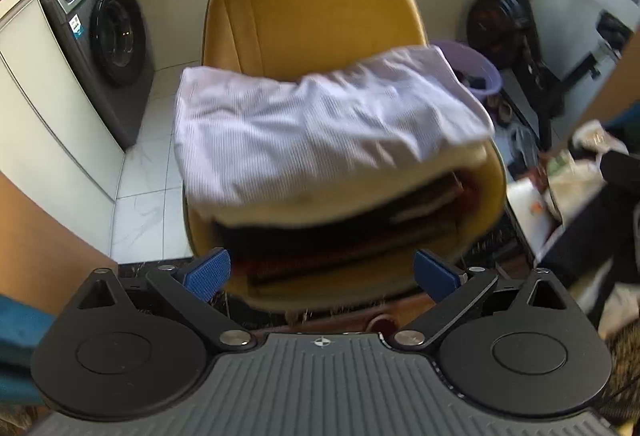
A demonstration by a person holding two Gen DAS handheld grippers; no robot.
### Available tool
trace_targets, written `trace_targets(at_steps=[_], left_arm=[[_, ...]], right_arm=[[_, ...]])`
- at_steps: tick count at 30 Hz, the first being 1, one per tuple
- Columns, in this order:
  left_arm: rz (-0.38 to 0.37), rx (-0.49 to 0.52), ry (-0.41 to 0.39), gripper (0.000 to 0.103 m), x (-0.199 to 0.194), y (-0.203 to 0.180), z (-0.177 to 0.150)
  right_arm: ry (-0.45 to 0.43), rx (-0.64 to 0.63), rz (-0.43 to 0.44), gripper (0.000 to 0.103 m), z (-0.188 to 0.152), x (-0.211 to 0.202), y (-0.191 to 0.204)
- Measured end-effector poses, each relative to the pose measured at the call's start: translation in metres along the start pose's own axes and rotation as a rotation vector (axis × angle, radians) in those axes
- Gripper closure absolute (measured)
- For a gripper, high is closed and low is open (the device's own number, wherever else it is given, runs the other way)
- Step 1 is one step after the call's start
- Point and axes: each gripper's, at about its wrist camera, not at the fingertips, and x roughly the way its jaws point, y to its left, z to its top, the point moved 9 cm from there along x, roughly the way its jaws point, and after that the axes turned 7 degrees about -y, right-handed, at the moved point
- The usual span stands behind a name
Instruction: Fold clothes
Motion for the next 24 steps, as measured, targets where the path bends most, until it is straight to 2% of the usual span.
trace_targets(at_steps=[4,7,12,14,18,21,24], left_arm=[[0.03,0.052,0.006,0.003,-0.028,-0.009,-0.028],[0.025,0.048,0.015,0.003,-0.054,-0.019,-0.042],[0.009,-0.003,0.017,0.003,-0.092,-0.038,-0.064],[0.026,-0.044,0.007,0.003,-0.105,-0.043,-0.073],[0.071,-0.136,0.011,0.003,-0.123,-0.055,-0.099],[0.067,-0.166,0.016,0.003,-0.134,-0.073,-0.122],[0.059,-0.187,0.029,0.003,-0.145,-0.091,-0.142]], right_arm=[[0.005,-0.002,-0.019,0.001,-0.016,-0.047,-0.003],[0.02,-0.012,-0.002,0.001,-0.019,-0.096,-0.003],[-0.026,-0.05,-0.001,0.001,-0.028,-0.162,-0.015],[-0.033,-0.033,0.014,0.001,-0.036,-0.174,-0.023],[0.038,-0.101,0.035,0.001,-0.06,-0.189,-0.042],[0.02,-0.141,0.041,0.001,-0.074,-0.208,-0.061],[0.019,-0.097,0.032,0.001,-0.086,-0.224,-0.087]])
